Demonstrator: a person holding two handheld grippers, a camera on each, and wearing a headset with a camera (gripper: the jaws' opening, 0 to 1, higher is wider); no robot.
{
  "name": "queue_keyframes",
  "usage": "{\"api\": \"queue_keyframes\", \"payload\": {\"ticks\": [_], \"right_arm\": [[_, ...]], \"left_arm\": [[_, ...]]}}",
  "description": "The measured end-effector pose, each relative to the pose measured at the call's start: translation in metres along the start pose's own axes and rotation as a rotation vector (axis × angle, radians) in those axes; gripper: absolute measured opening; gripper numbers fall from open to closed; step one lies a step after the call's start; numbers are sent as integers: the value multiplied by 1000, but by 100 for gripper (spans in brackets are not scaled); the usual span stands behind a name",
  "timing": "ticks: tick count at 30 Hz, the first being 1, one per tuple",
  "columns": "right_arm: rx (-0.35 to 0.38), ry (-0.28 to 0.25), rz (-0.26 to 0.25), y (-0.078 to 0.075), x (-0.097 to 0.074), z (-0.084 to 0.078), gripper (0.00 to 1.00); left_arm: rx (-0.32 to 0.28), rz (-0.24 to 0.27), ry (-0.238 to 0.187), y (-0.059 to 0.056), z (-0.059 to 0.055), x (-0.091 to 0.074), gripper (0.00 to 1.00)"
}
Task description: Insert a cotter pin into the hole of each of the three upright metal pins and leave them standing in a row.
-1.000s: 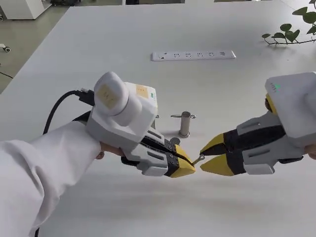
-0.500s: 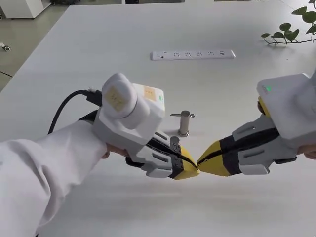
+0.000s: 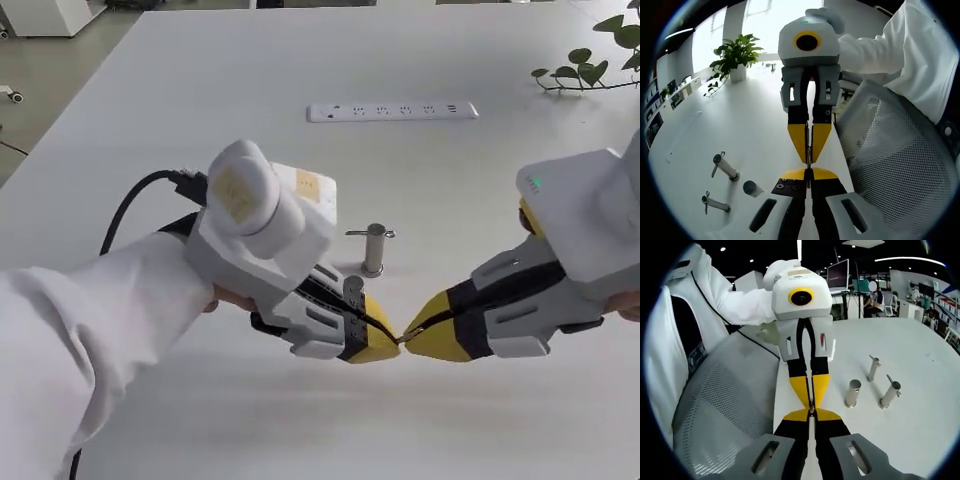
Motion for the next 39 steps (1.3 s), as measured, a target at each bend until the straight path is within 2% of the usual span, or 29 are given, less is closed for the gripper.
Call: {"api": "queue_keyframes", "payload": {"ticks": [4,7,8,13,21,24,30,33,35,38,39], "right_arm": [[-5,26,6,1,1,-1,0],[-45,39,5,2,3,-1,0],[-59,35,-1,2,3,0,0],[-37,7,-3,0,1,2,0],[-33,13,18,3,6,0,0],[-64,52,15,4,8,-4,0],[-85,91,13,4,12,-6,0],[-91,112,10,3,14,-7,0],[-60,136,7,2,16,-10,0],[-95,138,-4,1,16,-11,0],[-87,138,-11,0,15,-11,0]], "left_arm": [[10,-6,7,-1,0,0,0],[21,-10,15,-1,0,0,0],[20,-8,16,0,-1,0,0],[21,0,-15,2,0,-8,0],[5,-27,-16,-2,-1,-8,0],[9,-38,3,-4,-2,-7,0],[29,-46,43,-5,-3,-7,0],[32,-46,65,-6,-3,-5,0],[39,-50,77,-5,-4,-3,0],[39,-47,82,-5,-5,-2,0],[35,-37,73,-3,-4,-3,0]]}}
Point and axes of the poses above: the centre of the closed fingertips' face, and the gripper's own axes: x roughly forward along the fingers, y roughly to its left, z roughly out of its top, the point moved 4 cm from there along -x, roughly backward along the fingers, and after that the axes turned 12 degrees about x, right-handed, at the moved point
